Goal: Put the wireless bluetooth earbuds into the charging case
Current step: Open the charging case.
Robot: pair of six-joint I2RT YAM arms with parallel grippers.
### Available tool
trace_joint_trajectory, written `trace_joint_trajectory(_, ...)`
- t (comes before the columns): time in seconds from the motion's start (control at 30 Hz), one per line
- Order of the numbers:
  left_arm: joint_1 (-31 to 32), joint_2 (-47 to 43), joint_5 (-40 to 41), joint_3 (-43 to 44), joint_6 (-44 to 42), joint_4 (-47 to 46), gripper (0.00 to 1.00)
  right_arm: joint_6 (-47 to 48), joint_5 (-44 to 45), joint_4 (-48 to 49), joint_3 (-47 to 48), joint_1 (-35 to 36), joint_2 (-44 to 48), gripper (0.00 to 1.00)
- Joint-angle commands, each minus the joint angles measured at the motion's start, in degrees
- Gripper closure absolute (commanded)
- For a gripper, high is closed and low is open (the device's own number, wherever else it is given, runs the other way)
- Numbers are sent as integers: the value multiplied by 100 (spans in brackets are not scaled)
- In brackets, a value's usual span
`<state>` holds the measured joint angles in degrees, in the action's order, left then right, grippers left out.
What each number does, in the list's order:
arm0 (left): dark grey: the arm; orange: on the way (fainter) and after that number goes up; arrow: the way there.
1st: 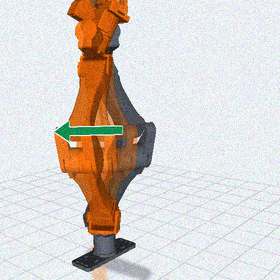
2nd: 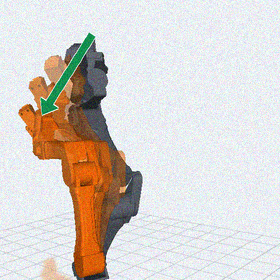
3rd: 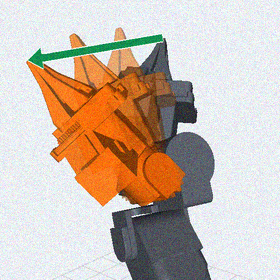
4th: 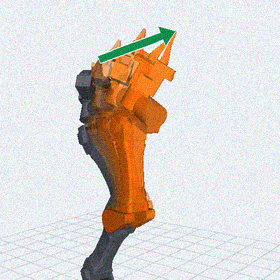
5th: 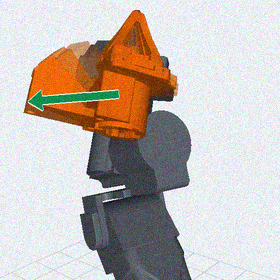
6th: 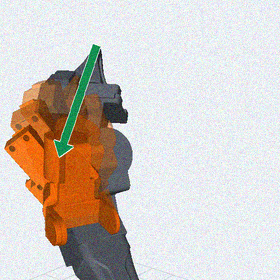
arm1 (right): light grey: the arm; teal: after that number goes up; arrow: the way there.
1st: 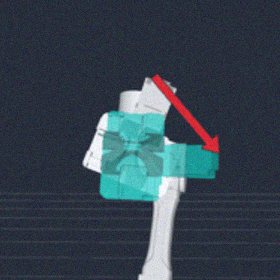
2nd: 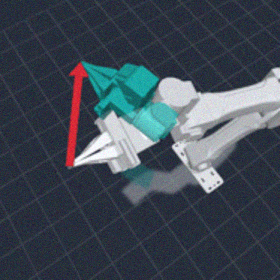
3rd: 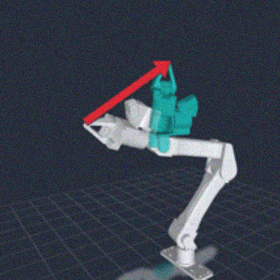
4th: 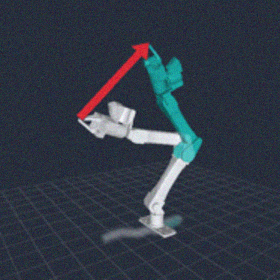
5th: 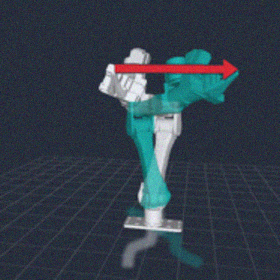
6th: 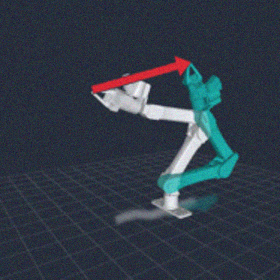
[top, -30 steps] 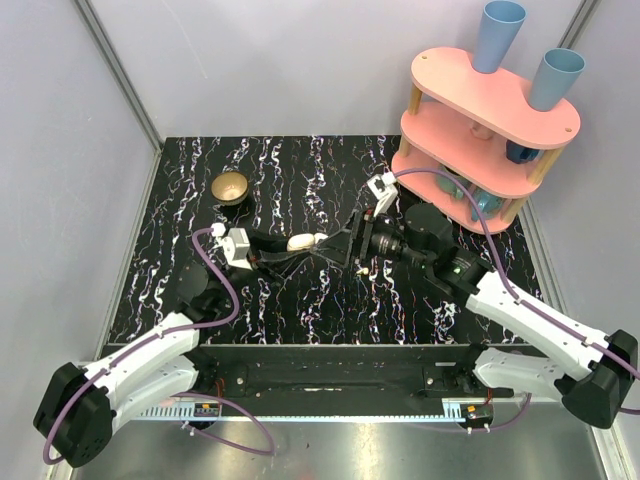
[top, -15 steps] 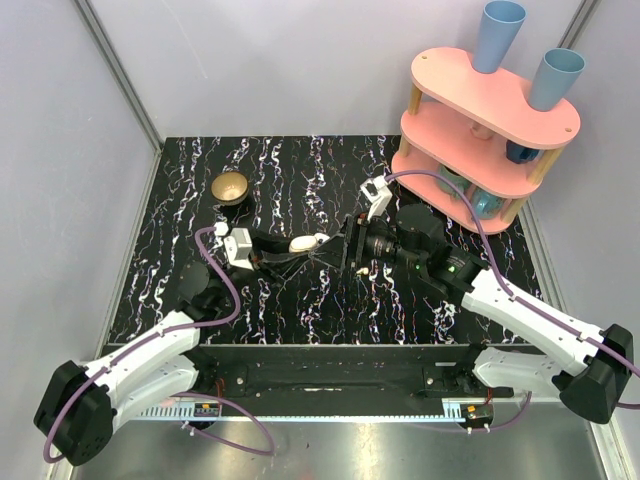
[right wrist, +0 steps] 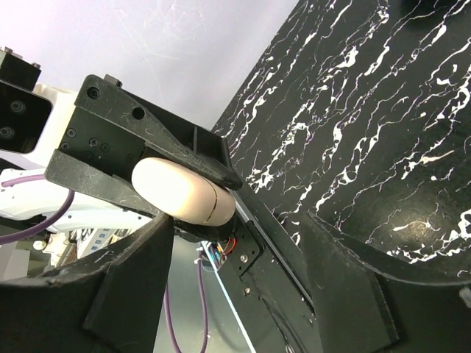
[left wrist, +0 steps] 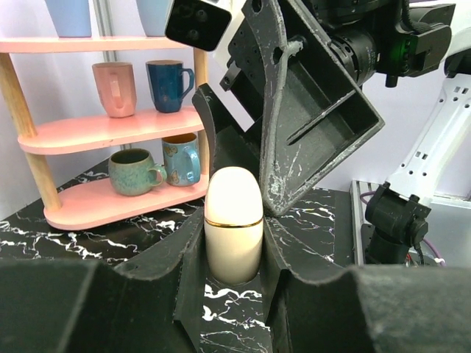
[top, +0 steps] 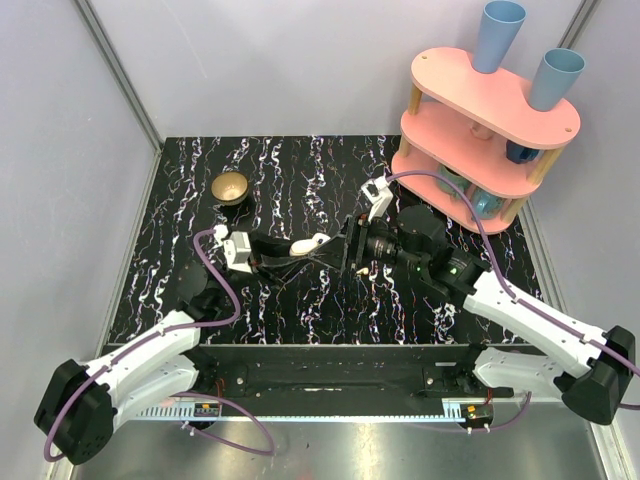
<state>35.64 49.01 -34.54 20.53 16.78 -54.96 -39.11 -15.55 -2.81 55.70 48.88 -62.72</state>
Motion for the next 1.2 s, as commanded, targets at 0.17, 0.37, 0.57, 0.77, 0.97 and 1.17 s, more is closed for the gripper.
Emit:
trace_joint_trajectory(0.17, 92, 47, -1027, 170, -95, -700, 100, -17, 579, 474, 169, 16, 216, 23)
trace_joint_trajectory(0.37, 92, 3, -1072, 161, -139, -648, 100, -52, 641, 527, 187, 16, 234, 22)
trace_joint_trajectory(0.57, 101, -120, -730, 47, -166, -613, 100, -184, 492, 649, 143, 7, 199, 21)
trace_joint_trajectory(0.77, 101, -252, -141, 3, -333, -112, 100, -264, 386, 861, 64, 7, 357, 21)
trace_joint_trajectory(0.97, 101, -401, 395, -164, -377, -76, 100, -272, 448, 905, 37, 7, 567, 19)
trace_joint_trajectory(1.17, 92, -533, 633, -181, -438, 151, 100, -44, 964, 581, 37, 7, 831, 18)
